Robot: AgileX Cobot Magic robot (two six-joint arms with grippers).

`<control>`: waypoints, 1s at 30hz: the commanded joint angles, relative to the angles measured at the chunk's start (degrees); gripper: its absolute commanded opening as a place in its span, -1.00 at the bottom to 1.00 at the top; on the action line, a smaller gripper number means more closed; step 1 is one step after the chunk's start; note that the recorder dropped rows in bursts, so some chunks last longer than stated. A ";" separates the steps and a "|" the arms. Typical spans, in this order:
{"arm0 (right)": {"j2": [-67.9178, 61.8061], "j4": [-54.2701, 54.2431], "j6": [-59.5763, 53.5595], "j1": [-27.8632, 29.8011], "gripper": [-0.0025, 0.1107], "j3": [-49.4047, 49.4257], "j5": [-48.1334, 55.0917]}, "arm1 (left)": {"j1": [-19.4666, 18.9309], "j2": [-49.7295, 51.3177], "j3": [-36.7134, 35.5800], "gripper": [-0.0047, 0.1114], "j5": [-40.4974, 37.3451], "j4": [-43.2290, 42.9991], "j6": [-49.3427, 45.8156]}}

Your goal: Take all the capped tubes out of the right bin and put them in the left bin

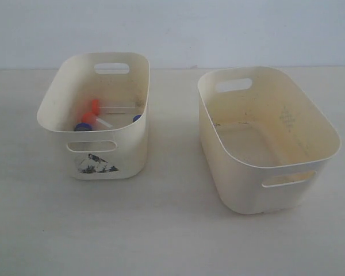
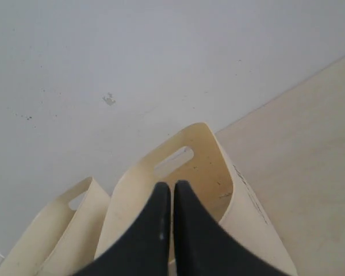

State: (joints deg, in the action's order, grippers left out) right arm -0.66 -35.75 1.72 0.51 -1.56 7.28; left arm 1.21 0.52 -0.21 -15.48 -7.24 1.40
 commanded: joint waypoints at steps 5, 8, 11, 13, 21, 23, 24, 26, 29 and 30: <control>0.66 16.23 3.01 0.16 -0.93 0.40 6.04 | -0.06 -0.10 0.21 -0.84 0.54 0.64 0.66; 0.66 22.70 8.98 0.16 -0.93 0.40 6.31 | -0.06 -0.10 0.21 -0.84 0.54 0.64 0.66; 0.66 28.24 14.45 0.16 -0.93 0.40 7.45 | -0.06 -0.10 0.21 -0.84 0.54 0.64 0.66; 0.66 31.05 16.81 0.16 -0.93 0.40 9.20 | -0.06 -0.10 0.21 -0.84 0.54 0.64 0.66; 0.66 34.12 16.81 0.16 -0.93 0.40 19.09 | -0.06 -0.10 0.21 -0.84 0.54 0.64 0.66; 0.66 34.12 15.94 0.16 -0.93 0.40 21.59 | -0.06 -0.10 0.21 -0.84 0.54 0.64 0.66; 0.66 34.12 14.74 0.16 -0.93 0.40 22.45 | -0.06 -0.10 0.21 -0.84 0.54 0.64 0.66; 0.66 34.12 14.00 0.16 -0.93 0.40 23.13 | -0.06 -0.10 0.21 -0.84 0.54 0.64 0.66; 0.66 34.24 14.00 -0.03 -0.93 0.40 22.75 | -0.06 -0.10 0.21 -0.84 0.54 0.64 0.66; 0.66 34.56 14.00 -0.51 -0.93 0.40 22.48 | -0.06 -0.10 0.21 -0.84 0.54 0.64 0.66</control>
State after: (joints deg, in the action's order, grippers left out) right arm -0.27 -1.97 16.49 0.51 -1.51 30.09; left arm 1.21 0.52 -0.21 -15.48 -7.24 1.40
